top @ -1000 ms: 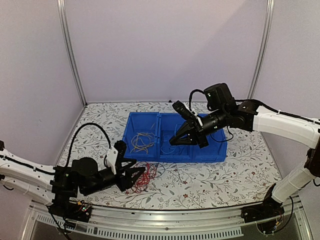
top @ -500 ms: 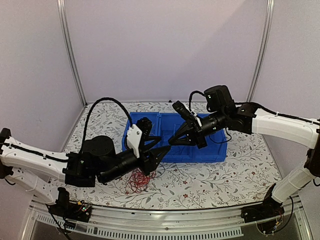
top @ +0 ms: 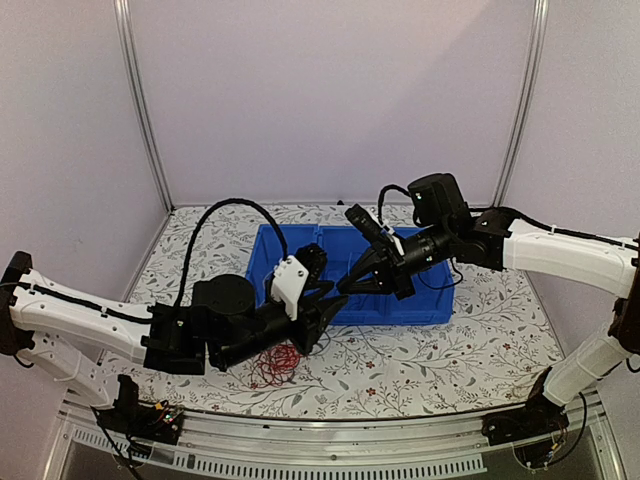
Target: Untangle the cables
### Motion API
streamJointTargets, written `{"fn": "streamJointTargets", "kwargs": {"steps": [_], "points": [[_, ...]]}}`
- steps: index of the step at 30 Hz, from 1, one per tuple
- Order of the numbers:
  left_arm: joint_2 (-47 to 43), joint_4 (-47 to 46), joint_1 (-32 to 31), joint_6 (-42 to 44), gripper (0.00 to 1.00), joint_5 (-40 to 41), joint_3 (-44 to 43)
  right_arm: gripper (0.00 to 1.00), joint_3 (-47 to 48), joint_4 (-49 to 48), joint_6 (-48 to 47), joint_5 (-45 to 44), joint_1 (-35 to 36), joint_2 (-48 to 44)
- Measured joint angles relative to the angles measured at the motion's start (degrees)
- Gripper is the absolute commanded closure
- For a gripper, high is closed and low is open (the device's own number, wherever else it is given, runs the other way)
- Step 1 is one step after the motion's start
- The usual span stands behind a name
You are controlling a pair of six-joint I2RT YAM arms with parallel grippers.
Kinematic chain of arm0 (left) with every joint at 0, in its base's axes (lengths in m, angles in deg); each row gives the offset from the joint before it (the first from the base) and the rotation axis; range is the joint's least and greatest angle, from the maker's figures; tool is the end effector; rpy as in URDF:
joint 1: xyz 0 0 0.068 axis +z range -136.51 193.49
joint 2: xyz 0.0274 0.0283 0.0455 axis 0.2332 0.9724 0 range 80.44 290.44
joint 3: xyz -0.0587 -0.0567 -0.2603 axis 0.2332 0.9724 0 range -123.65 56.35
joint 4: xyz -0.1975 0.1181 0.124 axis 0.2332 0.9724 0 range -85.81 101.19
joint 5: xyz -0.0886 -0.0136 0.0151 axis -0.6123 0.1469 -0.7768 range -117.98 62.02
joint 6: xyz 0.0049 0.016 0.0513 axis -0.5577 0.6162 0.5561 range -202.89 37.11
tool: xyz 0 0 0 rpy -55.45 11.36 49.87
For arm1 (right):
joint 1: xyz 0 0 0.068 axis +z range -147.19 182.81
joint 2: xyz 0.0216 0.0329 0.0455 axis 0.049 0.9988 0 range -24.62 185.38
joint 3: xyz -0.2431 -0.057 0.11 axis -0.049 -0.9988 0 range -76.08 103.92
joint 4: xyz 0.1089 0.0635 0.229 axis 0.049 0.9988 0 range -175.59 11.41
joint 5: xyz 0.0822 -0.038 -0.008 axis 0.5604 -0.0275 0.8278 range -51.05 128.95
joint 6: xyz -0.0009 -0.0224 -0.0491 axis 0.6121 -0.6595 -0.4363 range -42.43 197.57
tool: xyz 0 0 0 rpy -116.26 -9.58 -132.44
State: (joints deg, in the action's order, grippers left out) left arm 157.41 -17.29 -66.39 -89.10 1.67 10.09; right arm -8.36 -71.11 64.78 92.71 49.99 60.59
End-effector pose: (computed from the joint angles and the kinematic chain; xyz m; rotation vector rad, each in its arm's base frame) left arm 0.0710 -0.2975 0.2803 0.7185 1.6029 -0.6632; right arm 0.2034 0.2617 0.3099 -1.5418 1.5051 1.3443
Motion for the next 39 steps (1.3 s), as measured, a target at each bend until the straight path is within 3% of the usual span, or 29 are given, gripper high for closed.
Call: {"fn": "streamJointTargets", "kwargs": {"steps": [9,16,22,28,39], "points": [[0.0,0.8,0.0,1.4,0.72,0.0,0.0,1.0,0.0,-0.1,0.4,0.4,0.0,0.0],[0.2,-0.1,0.0,3.4,0.82,0.5,0.4,1.0,0.0,-0.4,1.1,0.4,0.0,0.0],[1.3,-1.9,0.0,5.0,0.66,1.2,1.4,1.0,0.0,-0.5,1.5,0.8,0.0,0.0],[1.9,-3.3,0.0,5.6,0.74,2.9,2.3,1.0,0.0,-0.9,1.7,1.2,0.0,0.0],[1.3,-9.0,2.2,2.2,0.76,2.3,5.9,1.0,-0.4,-1.4,1.7,1.3,0.0,0.0]]}}
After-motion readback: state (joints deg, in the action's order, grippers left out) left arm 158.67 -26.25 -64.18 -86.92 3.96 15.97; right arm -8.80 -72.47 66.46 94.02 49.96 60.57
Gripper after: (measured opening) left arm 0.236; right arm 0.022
